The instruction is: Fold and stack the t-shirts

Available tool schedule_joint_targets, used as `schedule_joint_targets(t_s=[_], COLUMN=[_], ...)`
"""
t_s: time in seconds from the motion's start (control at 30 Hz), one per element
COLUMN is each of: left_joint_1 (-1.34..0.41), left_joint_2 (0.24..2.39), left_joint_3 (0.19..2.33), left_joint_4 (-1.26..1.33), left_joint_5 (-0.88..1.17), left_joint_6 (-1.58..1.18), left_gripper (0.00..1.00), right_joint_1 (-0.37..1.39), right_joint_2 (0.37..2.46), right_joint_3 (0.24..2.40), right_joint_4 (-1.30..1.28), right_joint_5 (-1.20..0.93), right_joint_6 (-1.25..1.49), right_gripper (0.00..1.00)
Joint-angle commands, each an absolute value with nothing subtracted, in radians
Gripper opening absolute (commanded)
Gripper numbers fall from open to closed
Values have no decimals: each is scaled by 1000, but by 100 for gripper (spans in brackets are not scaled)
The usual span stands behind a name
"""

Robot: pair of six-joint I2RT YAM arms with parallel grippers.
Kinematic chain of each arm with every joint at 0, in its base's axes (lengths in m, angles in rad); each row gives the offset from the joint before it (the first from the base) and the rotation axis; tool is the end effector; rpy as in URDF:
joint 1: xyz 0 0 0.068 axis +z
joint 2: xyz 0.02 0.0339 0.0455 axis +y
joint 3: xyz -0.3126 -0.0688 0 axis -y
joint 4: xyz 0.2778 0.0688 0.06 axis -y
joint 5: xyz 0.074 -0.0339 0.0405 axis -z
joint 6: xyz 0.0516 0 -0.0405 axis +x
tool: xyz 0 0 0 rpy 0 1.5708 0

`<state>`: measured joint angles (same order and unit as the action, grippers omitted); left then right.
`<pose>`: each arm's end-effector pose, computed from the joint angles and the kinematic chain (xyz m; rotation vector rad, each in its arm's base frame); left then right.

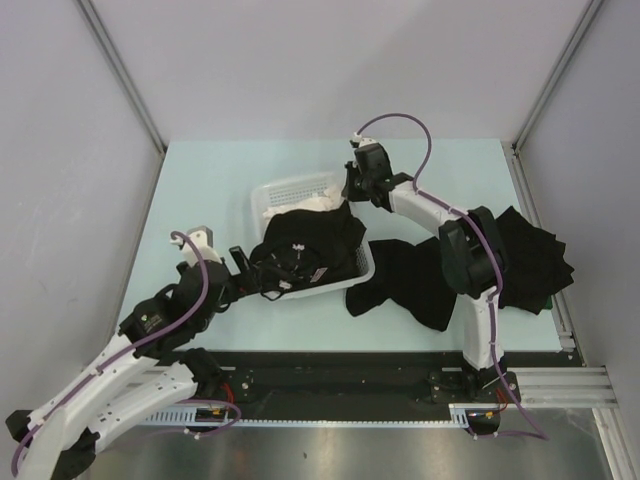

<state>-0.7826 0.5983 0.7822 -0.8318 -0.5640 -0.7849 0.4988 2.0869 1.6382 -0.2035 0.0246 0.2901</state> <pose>0.1029 -0.0634 0.3284 -0.3049 2.0990 -0.3062 0.4839 0.2622 0.2427 -0.2211 2.2425 0.4027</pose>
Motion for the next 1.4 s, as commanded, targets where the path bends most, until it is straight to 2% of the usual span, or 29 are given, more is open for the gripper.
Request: schedule_joint_targets(t_s=[0.0, 0.37, 0.7, 0.97, 1.27, 1.37], left_joint_1=[-787, -787, -787, -790, -788, -790], left_joint_2=[578, 603, 617, 627, 634, 627], left_joint_3=[828, 816, 804, 788, 796, 796], left_joint_4=[-861, -831, -804, -776, -769, -781], left_joint_5=[-569, -557, -542, -529, -523, -522], left_joint_6=[-785, -787, -779, -765, -756, -765], left_gripper=[97, 97, 97, 97, 96, 96], right_joint_1=[407, 259, 106, 8, -12, -5], right_joint_2=[2134, 2095, 1928, 1826, 1879, 1934], right_joint_3=[1692, 1643, 1456, 1401, 1457, 1491], right_joint_4=[-189, -120, -11, 29, 40, 46], right_joint_5=[135, 267, 367, 388, 301, 333], right_joint_6=[230, 285, 353, 377, 396, 391], right_gripper=[0, 0, 0, 0, 0, 0])
